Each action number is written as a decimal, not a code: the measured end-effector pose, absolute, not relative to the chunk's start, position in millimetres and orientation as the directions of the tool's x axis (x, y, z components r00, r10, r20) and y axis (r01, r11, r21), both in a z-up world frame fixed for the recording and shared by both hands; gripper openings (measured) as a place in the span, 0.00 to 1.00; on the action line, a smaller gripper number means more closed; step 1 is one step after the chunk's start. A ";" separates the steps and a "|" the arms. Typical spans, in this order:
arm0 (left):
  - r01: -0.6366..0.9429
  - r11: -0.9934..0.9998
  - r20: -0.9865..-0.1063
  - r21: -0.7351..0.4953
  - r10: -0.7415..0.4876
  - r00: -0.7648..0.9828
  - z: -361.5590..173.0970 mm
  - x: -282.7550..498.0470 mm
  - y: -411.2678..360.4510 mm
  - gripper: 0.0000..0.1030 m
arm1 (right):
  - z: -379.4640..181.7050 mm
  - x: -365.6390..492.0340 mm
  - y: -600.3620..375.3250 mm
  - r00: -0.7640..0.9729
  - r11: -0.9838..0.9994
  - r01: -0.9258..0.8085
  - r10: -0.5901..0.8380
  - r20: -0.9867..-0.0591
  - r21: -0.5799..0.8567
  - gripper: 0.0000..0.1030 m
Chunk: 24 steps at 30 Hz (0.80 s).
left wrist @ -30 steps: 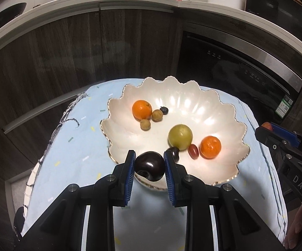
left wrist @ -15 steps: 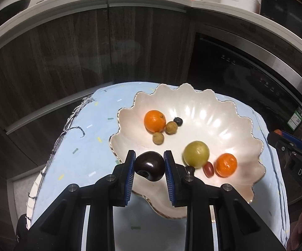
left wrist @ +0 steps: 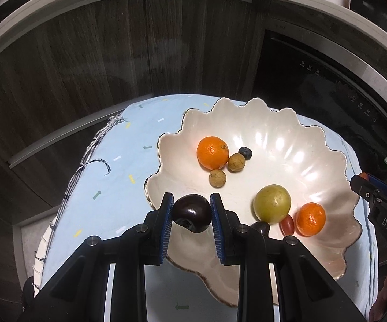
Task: Organize fruits
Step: 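Carry the dark plum and grape tomato over the white bowl with both tools, then open both tools to drop the plum and grape tomato into the bowl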
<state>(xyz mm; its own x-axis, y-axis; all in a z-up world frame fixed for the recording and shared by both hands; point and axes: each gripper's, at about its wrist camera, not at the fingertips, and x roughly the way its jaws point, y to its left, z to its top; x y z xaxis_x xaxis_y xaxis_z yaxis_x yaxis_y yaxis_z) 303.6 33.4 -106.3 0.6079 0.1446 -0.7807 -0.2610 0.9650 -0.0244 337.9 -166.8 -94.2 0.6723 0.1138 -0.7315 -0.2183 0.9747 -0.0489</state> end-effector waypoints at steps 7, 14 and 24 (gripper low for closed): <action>-0.276 0.961 -0.781 -0.003 0.170 0.602 -106.2 311.0 35.4 0.50 | -101.6 352.6 -161.8 0.651 0.971 -0.224 0.086 -0.754 -0.083 0.28; -0.279 0.960 -0.774 -0.011 0.168 0.610 -99.6 312.1 37.4 0.68 | -88.7 353.1 -165.5 0.699 0.977 -0.194 0.072 -0.712 -0.091 0.69; -0.284 0.959 -0.767 -0.026 0.163 0.621 -89.9 309.1 38.5 0.84 | -76.1 345.9 -165.7 0.720 0.980 -0.179 0.075 -0.689 -0.081 0.75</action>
<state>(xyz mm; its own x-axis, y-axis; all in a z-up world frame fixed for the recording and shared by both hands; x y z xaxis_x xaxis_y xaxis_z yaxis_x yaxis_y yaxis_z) 309.1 38.5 -89.9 0.6210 0.1632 -0.7666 -0.2836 0.9586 -0.0258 345.9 -165.7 -76.1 0.7205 0.0749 -0.6894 -0.1794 0.9804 -0.0810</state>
